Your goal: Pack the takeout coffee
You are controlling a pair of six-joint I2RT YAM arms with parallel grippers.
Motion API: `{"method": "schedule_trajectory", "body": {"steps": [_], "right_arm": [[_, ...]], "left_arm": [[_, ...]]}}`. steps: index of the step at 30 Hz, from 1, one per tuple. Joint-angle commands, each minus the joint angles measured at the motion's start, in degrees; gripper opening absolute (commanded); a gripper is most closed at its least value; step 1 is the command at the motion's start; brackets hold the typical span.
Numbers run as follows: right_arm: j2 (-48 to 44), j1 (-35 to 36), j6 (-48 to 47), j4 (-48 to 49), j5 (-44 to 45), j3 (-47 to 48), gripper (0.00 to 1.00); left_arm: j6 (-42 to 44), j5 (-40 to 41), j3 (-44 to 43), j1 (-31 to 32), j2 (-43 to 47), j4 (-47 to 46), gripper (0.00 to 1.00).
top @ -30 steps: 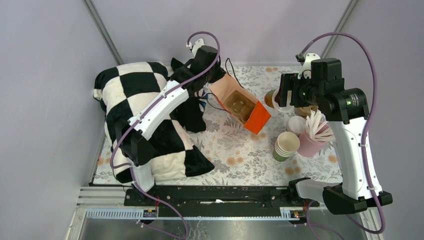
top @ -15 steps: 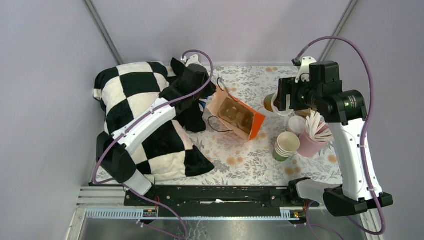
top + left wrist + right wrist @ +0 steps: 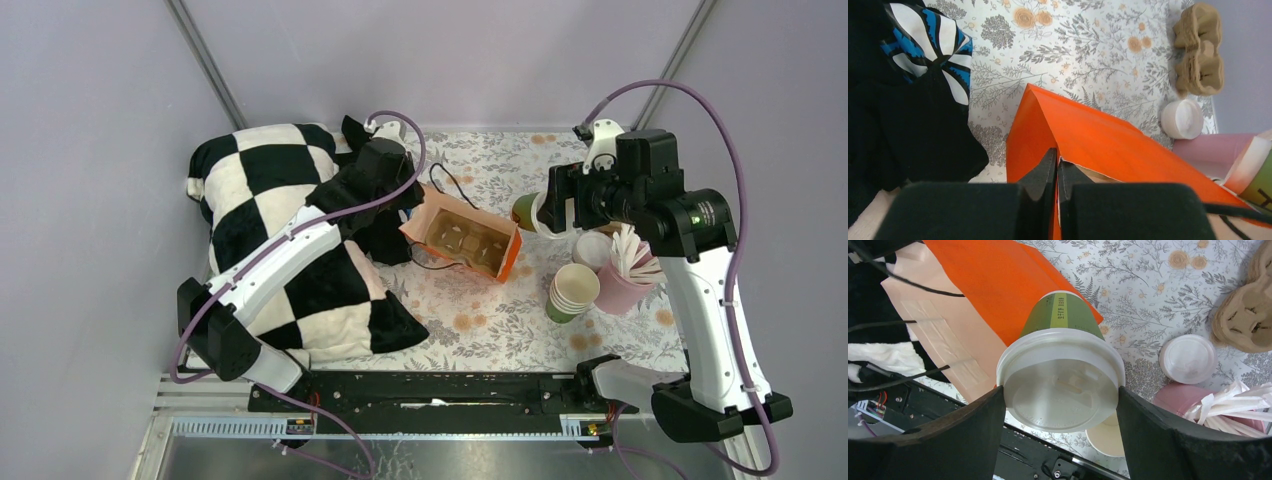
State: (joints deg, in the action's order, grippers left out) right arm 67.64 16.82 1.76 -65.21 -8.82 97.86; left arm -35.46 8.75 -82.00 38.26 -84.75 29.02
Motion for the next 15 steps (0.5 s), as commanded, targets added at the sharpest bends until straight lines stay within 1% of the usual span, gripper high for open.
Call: {"method": "schedule_trajectory", "body": {"steps": [1, 5, 7, 12, 15], "right_arm": [[-2.3, 0.7, -4.0, 2.1, -4.0, 2.4, 0.56], [-5.1, 2.0, -9.8, 2.7, -10.5, 2.0, 0.56], [-5.9, 3.4, -12.0, 2.4, -11.9, 3.1, 0.56], [-6.9, 5.5, -13.8, 3.2, -14.9, 5.4, 0.54], [-6.9, 7.3, -13.0, 4.1, -20.5, 5.5, 0.51]], "left_arm": [[2.7, 0.4, -0.3, 1.5, 1.2, 2.6, 0.04], [4.4, 1.8, 0.3, 2.8, 2.5, 3.1, 0.03], [4.4, 2.5, 0.9, 2.9, 3.3, 3.6, 0.03], [3.2, 3.3, 2.5, 2.9, 4.5, 3.8, 0.00], [1.1, 5.2, 2.8, 2.9, 5.3, 4.4, 0.00]]}}
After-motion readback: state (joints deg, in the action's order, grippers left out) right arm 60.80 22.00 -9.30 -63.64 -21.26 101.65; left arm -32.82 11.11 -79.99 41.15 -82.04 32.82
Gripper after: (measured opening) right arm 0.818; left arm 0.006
